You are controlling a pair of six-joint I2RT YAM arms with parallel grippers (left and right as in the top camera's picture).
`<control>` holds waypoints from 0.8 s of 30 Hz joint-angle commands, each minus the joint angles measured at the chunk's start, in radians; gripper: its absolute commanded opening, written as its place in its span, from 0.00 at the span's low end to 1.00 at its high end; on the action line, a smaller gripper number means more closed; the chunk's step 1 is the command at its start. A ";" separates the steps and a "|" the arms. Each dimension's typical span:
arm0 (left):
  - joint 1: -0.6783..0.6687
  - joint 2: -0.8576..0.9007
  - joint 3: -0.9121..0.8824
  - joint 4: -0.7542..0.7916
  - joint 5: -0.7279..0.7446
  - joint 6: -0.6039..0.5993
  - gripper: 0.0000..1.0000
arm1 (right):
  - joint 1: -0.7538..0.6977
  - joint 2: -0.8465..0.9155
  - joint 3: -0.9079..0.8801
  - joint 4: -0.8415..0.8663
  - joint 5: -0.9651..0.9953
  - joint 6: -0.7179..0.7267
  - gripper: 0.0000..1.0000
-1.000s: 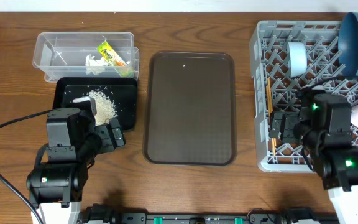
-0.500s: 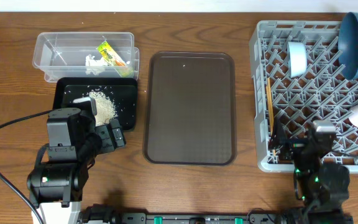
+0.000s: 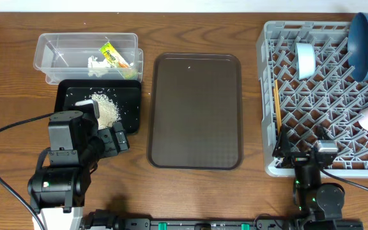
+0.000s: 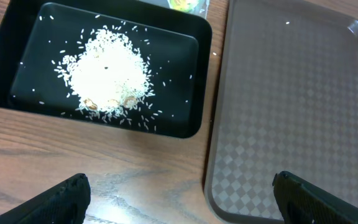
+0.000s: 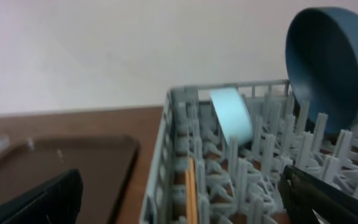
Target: Sort waste into correct bins and load items into the dishwasher rack
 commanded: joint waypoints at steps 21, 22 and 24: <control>0.003 -0.001 -0.003 0.001 -0.009 0.013 0.96 | 0.001 -0.010 -0.003 -0.082 -0.082 -0.170 0.99; 0.003 -0.001 -0.003 0.001 -0.009 0.013 0.96 | 0.001 -0.010 -0.003 -0.082 -0.083 -0.170 0.99; 0.003 -0.001 -0.003 0.001 -0.009 0.013 0.96 | 0.001 -0.010 -0.003 -0.082 -0.082 -0.170 0.99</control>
